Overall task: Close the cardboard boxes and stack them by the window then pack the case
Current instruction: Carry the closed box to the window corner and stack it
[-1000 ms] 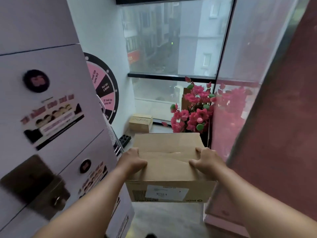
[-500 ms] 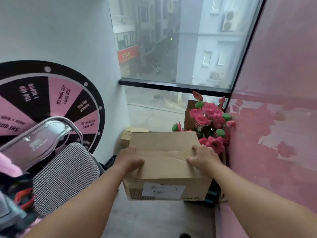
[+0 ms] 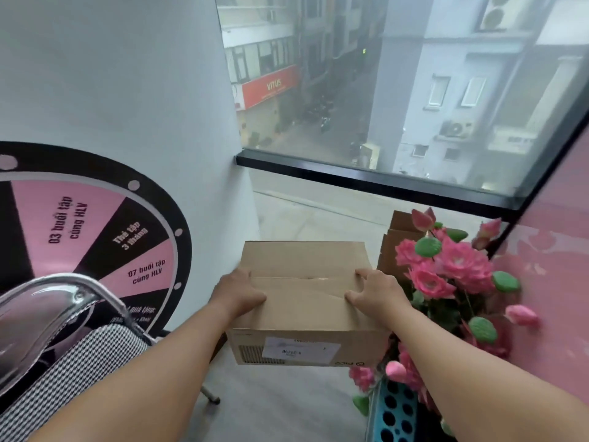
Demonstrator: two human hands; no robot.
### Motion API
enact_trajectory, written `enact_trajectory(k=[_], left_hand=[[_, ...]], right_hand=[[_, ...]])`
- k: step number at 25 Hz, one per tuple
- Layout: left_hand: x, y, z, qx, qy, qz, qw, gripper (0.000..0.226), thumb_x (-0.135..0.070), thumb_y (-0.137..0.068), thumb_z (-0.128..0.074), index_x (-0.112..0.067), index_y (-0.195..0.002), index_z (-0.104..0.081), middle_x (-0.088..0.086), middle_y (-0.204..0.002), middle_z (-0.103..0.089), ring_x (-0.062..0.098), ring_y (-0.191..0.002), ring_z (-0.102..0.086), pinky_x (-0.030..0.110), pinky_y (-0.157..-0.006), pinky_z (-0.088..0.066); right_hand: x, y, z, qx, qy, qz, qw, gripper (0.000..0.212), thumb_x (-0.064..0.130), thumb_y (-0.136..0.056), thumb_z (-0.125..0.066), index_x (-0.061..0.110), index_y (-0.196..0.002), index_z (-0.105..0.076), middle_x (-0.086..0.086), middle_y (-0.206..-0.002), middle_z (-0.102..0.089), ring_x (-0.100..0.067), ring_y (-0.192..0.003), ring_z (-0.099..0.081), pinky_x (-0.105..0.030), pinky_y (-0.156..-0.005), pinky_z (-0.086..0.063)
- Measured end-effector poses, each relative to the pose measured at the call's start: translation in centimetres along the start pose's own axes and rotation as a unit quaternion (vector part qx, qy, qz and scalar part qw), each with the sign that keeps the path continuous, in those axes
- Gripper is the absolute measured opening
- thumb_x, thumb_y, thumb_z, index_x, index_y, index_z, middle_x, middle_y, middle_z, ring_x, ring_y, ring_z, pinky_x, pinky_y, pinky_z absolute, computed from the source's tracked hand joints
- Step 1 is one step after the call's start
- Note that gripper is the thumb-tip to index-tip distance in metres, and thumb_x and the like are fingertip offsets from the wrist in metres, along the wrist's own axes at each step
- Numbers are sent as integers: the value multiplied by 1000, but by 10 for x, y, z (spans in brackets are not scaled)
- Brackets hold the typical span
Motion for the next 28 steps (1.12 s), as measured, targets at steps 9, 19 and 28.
enact_trajectory(k=[9, 19, 28], left_hand=[[27, -275, -25, 64, -26, -17, 997, 52, -27, -78, -65, -12, -126, -56, 7, -124, -61, 28, -115, -56, 30, -89, -47], [54, -499, -146, 167, -5, -15, 986, 59, -35, -72, -78, -16, -125, -58, 5, -124, -65, 27, -115, -58, 27, -85, -41], [63, -614, -330, 187, -16, -38, 982, 59, -24, -74, -75, -20, -130, -56, 4, -124, -65, 28, -114, -60, 27, -83, -43]], right_hand=[[15, -225, -98, 29, 19, -97, 995, 62, 44, -78, -61, 24, -136, -54, -5, -130, -63, -32, -119, -58, -38, -92, -48], [-60, -405, -218, 47, 21, -243, 969, 60, 43, -75, -64, 28, -132, -51, -10, -121, -62, -34, -108, -61, -39, -89, -50], [-200, -489, -328, 11, -12, -340, 940, 63, 28, -74, -66, 26, -135, -49, -13, -122, -60, -36, -111, -57, -37, -86, -44]])
Point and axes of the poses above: each hand's wrist, its own y-axis away from the middle knuckle, its own z-axis out of the back of the hand, x = y × z, the point moved 2 cm from there along -y, towards the middle knuckle
